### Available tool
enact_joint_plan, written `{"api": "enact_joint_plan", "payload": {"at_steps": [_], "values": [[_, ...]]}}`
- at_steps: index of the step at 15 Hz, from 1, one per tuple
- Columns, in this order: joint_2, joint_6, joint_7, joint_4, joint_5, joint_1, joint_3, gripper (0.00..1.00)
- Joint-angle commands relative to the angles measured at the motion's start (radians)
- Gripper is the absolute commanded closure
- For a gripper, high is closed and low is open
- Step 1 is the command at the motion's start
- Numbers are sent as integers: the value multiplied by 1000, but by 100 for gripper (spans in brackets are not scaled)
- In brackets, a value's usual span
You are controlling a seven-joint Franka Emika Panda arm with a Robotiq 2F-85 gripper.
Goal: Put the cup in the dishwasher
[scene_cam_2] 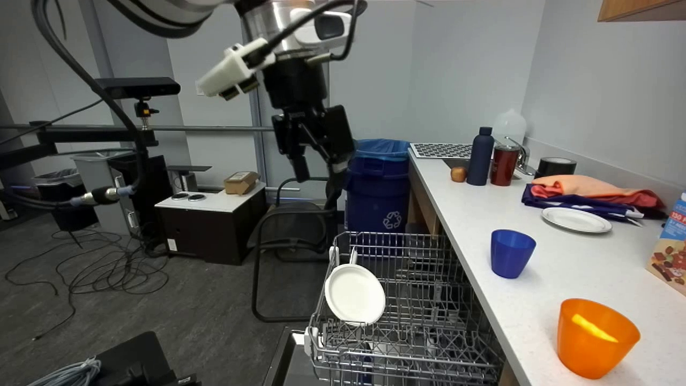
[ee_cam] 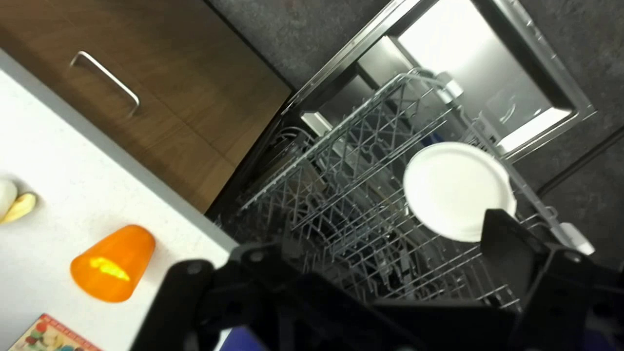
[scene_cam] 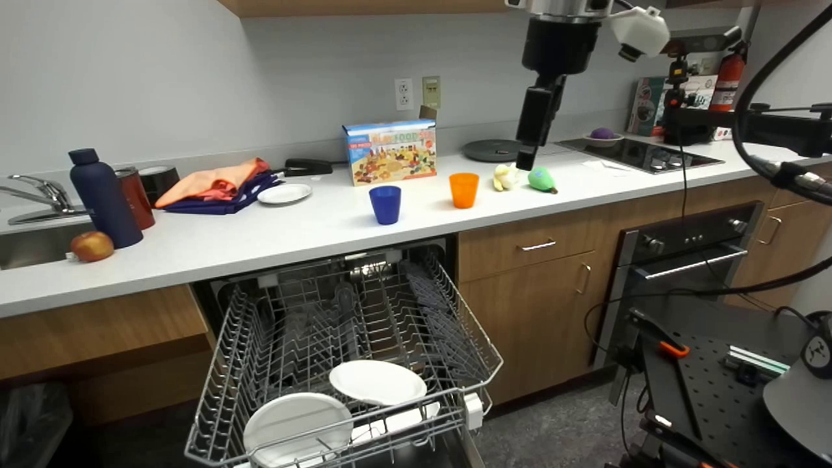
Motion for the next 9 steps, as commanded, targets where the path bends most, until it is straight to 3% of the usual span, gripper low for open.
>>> {"api": "enact_joint_plan", "payload": {"at_steps": [1,4,9], "values": [[43,59,-4,13,-16,-30,-7,0],[155,132,-10,56,-35,-61,-34,0],[167,131,-24,64,-54,-56,-25,0]]}}
